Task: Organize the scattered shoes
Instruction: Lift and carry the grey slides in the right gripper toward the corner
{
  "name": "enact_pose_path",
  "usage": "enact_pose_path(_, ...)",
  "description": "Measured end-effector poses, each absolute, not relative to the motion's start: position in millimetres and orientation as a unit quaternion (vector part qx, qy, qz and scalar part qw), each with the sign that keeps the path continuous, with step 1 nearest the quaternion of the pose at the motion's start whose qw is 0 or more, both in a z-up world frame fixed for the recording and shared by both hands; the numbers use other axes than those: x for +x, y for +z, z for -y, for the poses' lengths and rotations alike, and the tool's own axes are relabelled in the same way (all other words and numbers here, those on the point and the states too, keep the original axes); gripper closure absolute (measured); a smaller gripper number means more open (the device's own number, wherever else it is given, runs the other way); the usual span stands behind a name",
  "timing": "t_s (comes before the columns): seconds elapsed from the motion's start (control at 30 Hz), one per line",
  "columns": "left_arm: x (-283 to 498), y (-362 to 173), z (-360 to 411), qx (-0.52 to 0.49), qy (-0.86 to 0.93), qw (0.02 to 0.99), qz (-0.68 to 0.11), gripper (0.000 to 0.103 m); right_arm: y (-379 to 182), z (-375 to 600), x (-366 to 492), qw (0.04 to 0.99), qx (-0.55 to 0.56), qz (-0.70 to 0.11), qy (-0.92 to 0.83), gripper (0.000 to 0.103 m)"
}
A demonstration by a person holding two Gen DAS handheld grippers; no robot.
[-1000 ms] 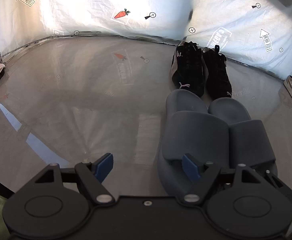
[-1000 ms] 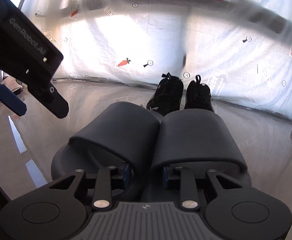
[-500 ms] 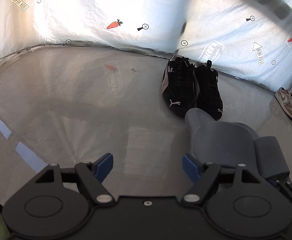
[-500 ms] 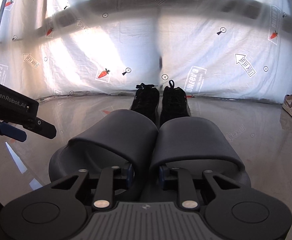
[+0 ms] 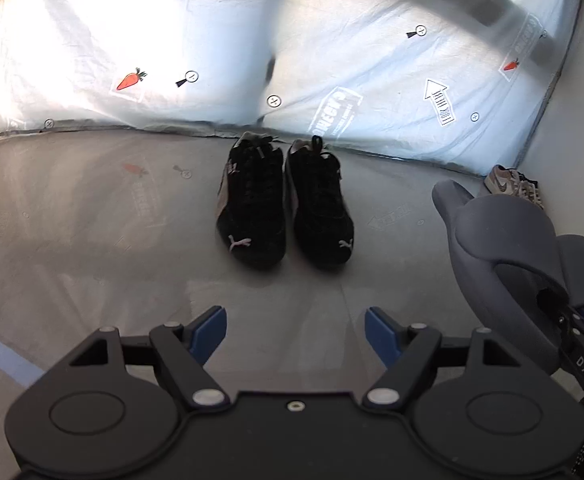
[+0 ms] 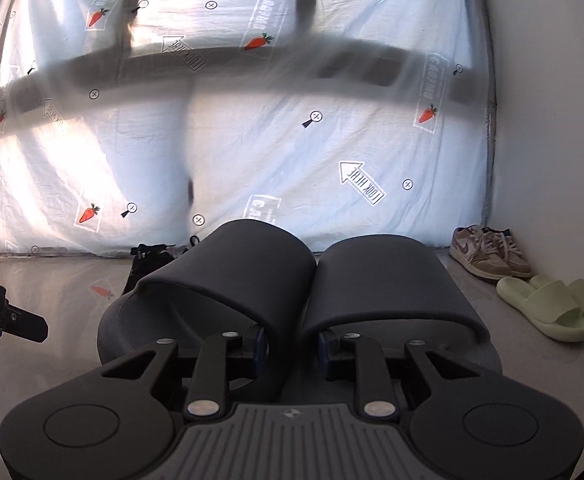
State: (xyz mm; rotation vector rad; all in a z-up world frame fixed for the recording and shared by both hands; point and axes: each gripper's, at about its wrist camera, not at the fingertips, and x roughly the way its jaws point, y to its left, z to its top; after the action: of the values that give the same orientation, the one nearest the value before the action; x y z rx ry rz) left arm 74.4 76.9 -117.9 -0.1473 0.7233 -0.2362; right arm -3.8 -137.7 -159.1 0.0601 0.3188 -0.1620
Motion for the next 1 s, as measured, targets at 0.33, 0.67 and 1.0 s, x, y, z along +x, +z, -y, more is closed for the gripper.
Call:
enact_pose_path(0.33,106.0,-97.7,20.0,-0.083,-0.138,0.933,-0.320,0.026,-131.2,234.2,9.6,0.987,0.017,-0.120,-0.105,0.074)
enact_pose_path(0.67,123.8,-120.7,137.7,-0.100,-0.099,0.937,-0.319,0.026,-120.7,350.4,64.7,0.993,-0.006,-0.105,-0.050,0.072)
enact_pose_path(1.0,164.3,-130.0,214.4,-0.098,-0.030,0.931,-0.350,0.026,-153.4,448.1,169.1,0.992,-0.025,-0.123,0.010,0.071)
